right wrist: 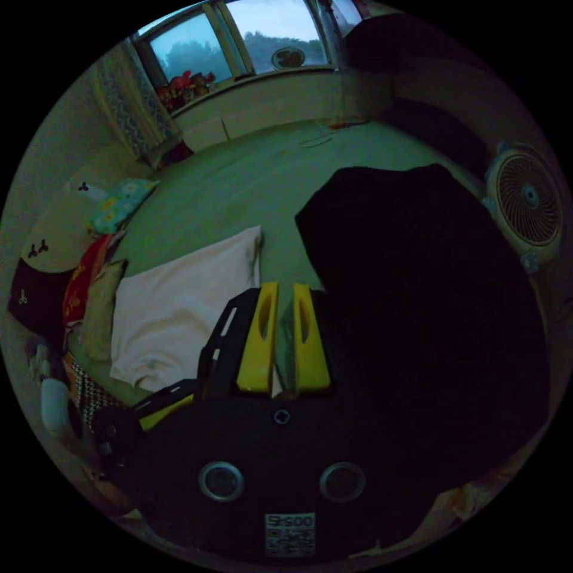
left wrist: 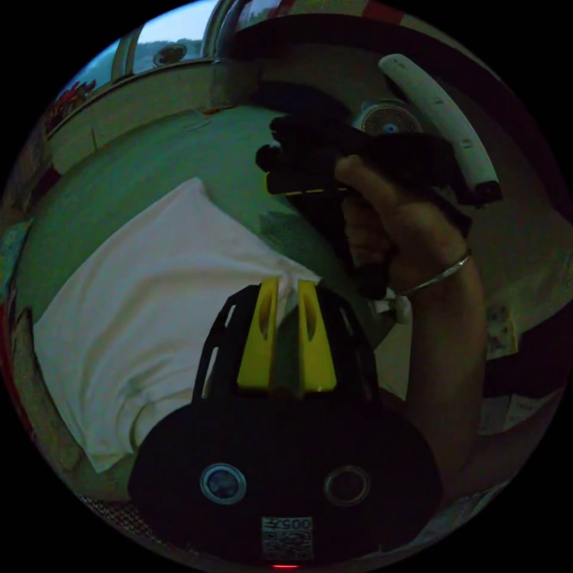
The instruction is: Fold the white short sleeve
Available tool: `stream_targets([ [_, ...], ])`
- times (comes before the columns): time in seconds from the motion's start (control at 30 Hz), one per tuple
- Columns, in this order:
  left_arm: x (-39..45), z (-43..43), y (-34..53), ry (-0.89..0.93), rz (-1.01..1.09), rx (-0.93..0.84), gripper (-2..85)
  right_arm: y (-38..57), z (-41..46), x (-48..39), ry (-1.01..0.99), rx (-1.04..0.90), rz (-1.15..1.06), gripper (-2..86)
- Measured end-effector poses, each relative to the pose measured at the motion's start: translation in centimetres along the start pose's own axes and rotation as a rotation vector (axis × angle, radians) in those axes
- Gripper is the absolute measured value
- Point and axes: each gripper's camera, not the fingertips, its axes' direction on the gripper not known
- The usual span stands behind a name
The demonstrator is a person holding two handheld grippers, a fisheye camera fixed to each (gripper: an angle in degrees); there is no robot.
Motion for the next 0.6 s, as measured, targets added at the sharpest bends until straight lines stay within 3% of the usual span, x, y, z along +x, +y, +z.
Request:
stream_targets([
  [0.23,4.9,2.3,-2.4,-0.076,0.005,0.021,13.1,0.6,-0.9,5.1,0.039,-0.062,-0.046,2.9],
  [0.6,8.8,6.2,-4.7,-0.128,-0.015,-0.039,13.8,1.0,-1.8,11.3,0.027,-0.077,-0.068,2.9],
])
